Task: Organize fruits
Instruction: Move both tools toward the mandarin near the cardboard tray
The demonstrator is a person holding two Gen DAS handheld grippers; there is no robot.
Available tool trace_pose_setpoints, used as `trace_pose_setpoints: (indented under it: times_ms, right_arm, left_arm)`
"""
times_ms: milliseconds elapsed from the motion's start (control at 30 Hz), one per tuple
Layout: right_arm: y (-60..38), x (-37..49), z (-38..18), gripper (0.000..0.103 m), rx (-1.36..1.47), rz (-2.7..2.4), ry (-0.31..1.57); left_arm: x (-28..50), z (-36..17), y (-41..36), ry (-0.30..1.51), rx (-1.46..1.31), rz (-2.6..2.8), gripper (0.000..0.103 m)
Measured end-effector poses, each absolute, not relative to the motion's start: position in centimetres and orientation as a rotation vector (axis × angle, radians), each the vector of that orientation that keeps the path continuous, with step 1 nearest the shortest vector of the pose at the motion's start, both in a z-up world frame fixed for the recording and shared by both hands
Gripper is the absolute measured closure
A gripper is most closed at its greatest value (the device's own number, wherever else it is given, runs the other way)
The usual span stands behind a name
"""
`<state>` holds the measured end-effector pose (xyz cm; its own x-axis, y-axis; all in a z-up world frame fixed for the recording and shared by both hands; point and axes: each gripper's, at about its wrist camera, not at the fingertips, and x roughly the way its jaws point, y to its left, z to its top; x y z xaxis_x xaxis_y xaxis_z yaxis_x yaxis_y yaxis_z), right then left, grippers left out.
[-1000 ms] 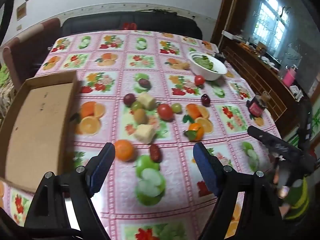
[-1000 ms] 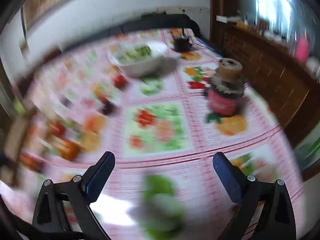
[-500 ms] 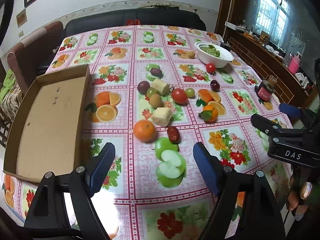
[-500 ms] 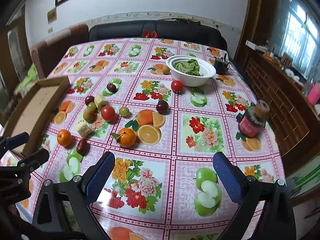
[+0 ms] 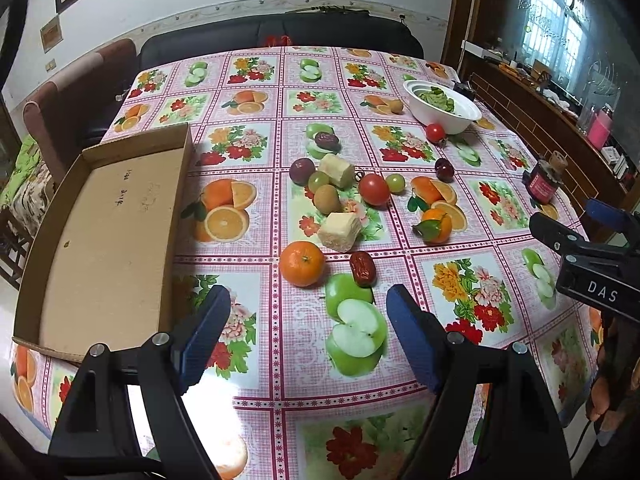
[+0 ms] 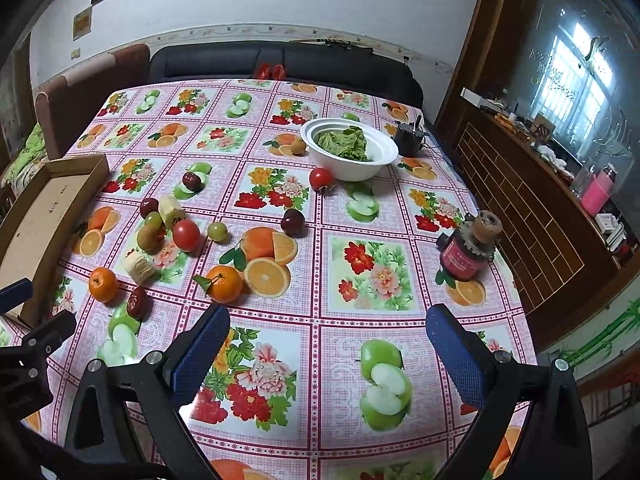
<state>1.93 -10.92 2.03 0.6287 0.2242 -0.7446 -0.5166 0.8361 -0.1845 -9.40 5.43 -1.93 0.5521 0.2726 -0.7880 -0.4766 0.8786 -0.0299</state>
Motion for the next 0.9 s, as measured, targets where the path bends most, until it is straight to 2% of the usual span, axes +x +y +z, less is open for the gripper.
trace_pose_setpoints:
  times_ms: [900]
  right_arm:
    - [-9.9,1.7,1.3,0.003,-0.431,0.447,0.797]
  left_arm:
    - [-9.6,-2.6,6.2,0.893,-0.263,0.467,0.022]
